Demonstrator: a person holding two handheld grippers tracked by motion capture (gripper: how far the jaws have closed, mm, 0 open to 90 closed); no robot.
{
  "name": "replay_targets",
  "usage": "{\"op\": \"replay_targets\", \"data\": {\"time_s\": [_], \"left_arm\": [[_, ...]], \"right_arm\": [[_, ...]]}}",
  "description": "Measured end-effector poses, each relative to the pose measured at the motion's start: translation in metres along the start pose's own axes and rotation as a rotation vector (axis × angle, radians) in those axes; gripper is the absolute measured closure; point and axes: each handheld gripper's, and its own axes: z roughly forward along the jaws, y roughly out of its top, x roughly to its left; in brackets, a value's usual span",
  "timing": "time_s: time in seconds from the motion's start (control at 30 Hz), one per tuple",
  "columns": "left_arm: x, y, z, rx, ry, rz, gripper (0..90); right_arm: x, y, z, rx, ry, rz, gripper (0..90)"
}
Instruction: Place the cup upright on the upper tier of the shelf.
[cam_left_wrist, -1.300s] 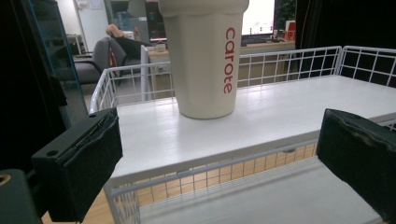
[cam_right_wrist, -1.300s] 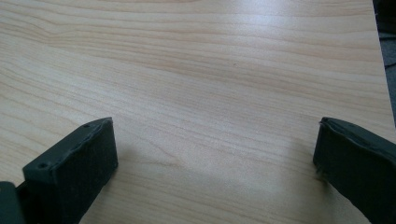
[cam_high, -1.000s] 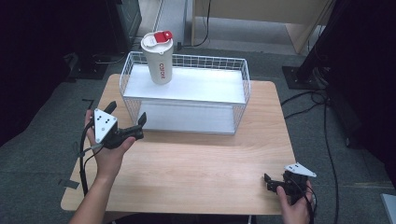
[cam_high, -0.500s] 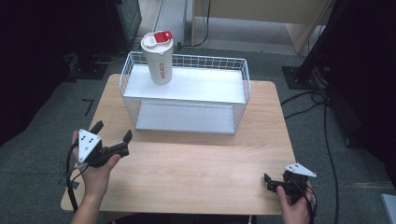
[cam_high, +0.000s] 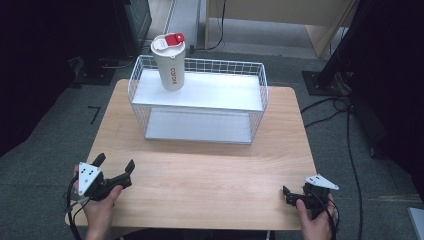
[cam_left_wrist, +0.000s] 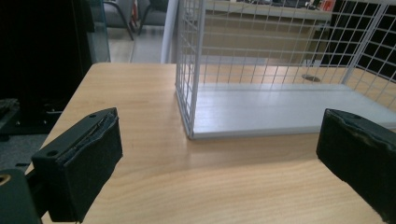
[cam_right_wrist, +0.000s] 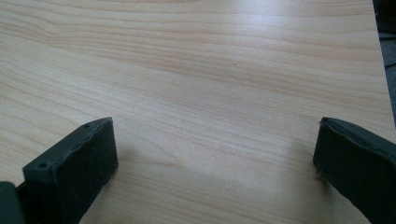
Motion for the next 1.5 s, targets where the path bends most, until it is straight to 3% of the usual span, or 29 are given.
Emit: {"op": "replay_targets", "data": {"time_s": [0.33, 0.5, 0.63, 0.77, 1.0, 1.07, 1.27, 1.5], "left_arm": [[0.014, -0.029, -0.009, 0.064, 0.049, 0.008, 0.7], [0.019, -0.041, -0.015, 0.117, 0.064, 0.041, 0.8], [0.022, -0.045, -0.016, 0.150, 0.073, 0.050, 0.8], [0.026, -0.049, -0.017, 0.209, 0.088, 0.091, 0.8], [0.039, -0.050, -0.018, 0.249, 0.110, 0.100, 0.8], [0.041, -0.050, -0.017, 0.273, 0.123, 0.122, 0.8], [0.042, -0.049, -0.010, 0.355, 0.139, 0.127, 1.0], [0.040, -0.049, -0.005, 0.403, 0.145, 0.151, 1.0]], "right_arm": [[0.000, 0.000, 0.000, 0.000, 0.000, 0.000, 0.0], [0.000, 0.000, 0.000, 0.000, 0.000, 0.000, 0.0], [0.000, 0.000, 0.000, 0.000, 0.000, 0.000, 0.0], [0.000, 0.000, 0.000, 0.000, 0.000, 0.000, 0.0], [0.000, 0.000, 0.000, 0.000, 0.000, 0.000, 0.0], [0.000, 0.000, 0.000, 0.000, 0.000, 0.000, 0.0], [0.000, 0.000, 0.000, 0.000, 0.000, 0.000, 0.0], [0.000, 0.000, 0.000, 0.000, 0.000, 0.000, 0.0]]}}
